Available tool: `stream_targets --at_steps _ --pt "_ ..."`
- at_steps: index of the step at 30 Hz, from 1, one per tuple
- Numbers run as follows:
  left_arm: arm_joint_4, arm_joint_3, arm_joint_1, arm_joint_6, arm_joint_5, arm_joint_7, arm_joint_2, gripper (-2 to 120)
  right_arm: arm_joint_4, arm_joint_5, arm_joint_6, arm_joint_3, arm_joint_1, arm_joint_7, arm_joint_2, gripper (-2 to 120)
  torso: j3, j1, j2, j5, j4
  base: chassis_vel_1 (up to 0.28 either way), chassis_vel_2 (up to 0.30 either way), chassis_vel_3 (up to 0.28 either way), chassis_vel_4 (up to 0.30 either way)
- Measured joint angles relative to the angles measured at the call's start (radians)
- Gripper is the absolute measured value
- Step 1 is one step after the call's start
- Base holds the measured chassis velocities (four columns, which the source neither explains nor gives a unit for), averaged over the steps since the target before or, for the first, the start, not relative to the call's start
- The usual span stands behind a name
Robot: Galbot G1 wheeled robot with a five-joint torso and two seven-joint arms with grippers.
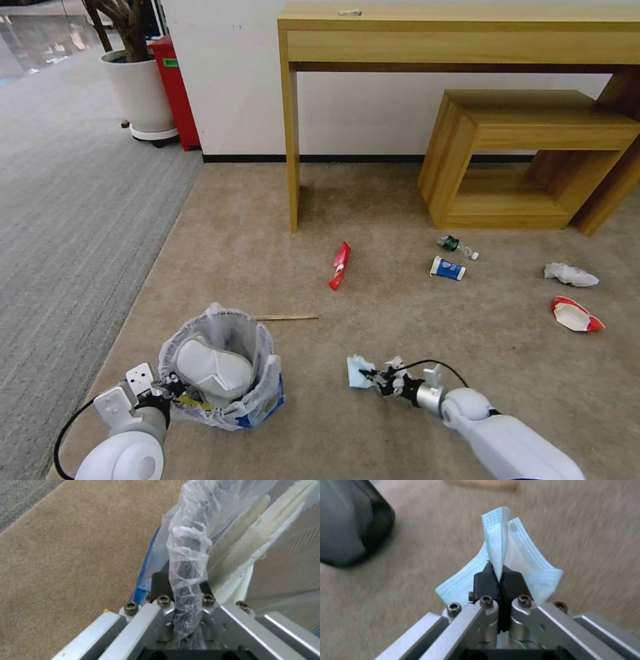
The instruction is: Pick up the trash bin and place the garbage on the floor into it.
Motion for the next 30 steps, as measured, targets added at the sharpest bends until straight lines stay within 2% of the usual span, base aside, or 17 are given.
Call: stream_targets --at_steps 4,7,14,25,30 --pt "0.005 0.013 -0.001 0.003 0.004 0.003 0.006 0 0.093 0.029 0.010 0.051 -0.025 -0.015 -0.035 0 0.000 0.000 0.000 0.0000 0.0000 0.000 0.000 0.000 0.000" --pt "0.014 0.025 -0.003 0.004 0.015 0.007 0.008 0 0.208 0.066 0.009 0.100 -0.056 -0.018 -0.065 0 0.000 0.000 0.000 0.0001 0.0000 0.000 0.000 0.000 0.000" --pt "0.024 0.041 -0.006 0.006 0.026 0.011 0.017 0 0.372 0.122 -0.003 0.129 -0.076 -0.012 -0.109 0 0.000 0.000 0.000 0.0000 0.0001 0.000 0.000 0.000 0.000" --pt "0.034 0.057 -0.006 0.007 0.041 0.017 0.032 0 0.536 0.161 -0.012 0.104 -0.060 -0.007 -0.149 0 0.000 0.000 0.000 0.0002 0.0002 0.000 0.000 0.000 0.000" --pt "0.041 0.069 -0.012 0.007 0.055 0.022 0.028 0 0.604 0.162 -0.007 0.027 -0.018 -0.011 -0.160 0 0.000 0.000 0.000 0.0002 0.0003 0.000 0.000 0.000 0.000"
